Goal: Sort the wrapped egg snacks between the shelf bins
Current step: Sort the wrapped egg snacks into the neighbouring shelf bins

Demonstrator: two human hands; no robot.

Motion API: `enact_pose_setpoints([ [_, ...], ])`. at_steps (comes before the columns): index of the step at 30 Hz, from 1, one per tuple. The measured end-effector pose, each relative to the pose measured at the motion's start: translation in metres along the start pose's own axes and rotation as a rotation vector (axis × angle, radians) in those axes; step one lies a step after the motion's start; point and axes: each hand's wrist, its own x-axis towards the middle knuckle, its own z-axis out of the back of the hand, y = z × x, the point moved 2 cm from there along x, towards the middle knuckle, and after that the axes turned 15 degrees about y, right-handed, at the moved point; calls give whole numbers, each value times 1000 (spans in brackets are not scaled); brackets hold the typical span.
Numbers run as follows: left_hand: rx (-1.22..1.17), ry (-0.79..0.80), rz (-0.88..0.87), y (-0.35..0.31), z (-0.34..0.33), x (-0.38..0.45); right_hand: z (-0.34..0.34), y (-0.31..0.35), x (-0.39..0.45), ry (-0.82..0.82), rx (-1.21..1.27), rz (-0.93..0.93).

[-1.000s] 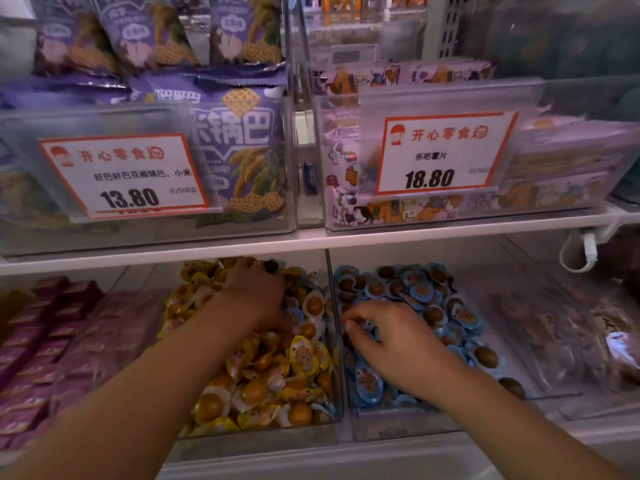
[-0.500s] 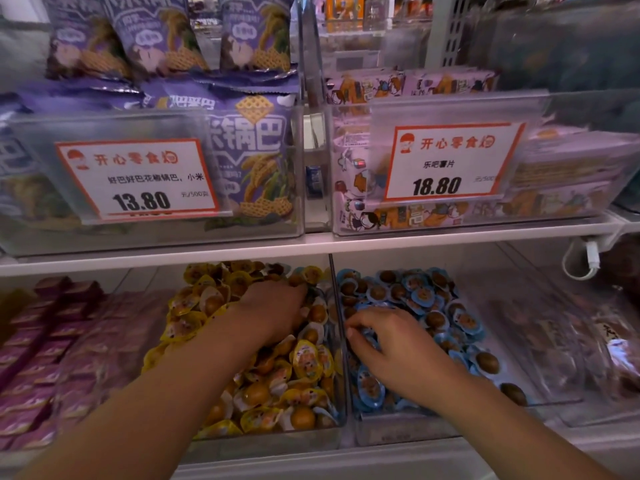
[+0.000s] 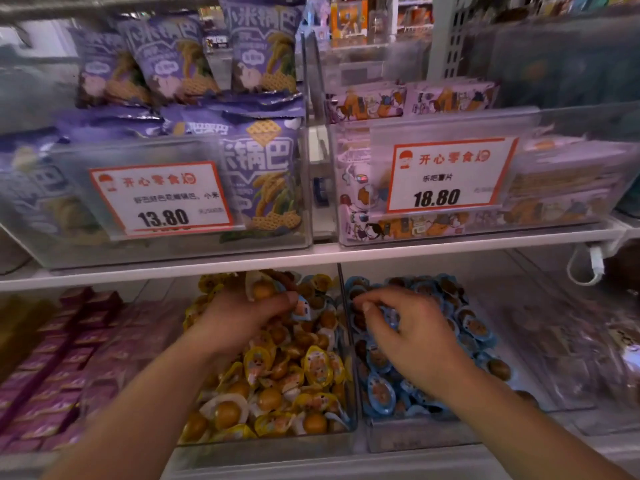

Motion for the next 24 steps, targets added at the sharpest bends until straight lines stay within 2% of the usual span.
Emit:
enact_pose_setpoints([
  [2,-253,13,-53,2,-1,-26,3,18,-2,-97,140,25],
  [4,-423,10,-84,4,-5,-45,-1,45,-5,-125,297,55],
  [6,-503,-13,-97,7,-5,-56,-17,72,-4,-40,467,9],
  [8,-511,-50,-110,13,0,-62,-46,91,-1,129,539,-133],
  [9,-473,-74,-127,15,4,-64,-62,96,1,219,610,-237],
  [11,-215,-144,-202,18,11,-70,-90,104,6,363,1055,-458],
  [13,127,-166,-291,20,16,-73,-105,109,12,410,1484,-568],
  [14,225,-137,-307,21,16,-74,-109,107,16,408,1578,-587],
  [18,244,26,-303,28,17,-70,-118,98,25,333,1691,-568],
  [24,343,39,-291,32,21,-67,-121,94,33,259,1706,-520],
])
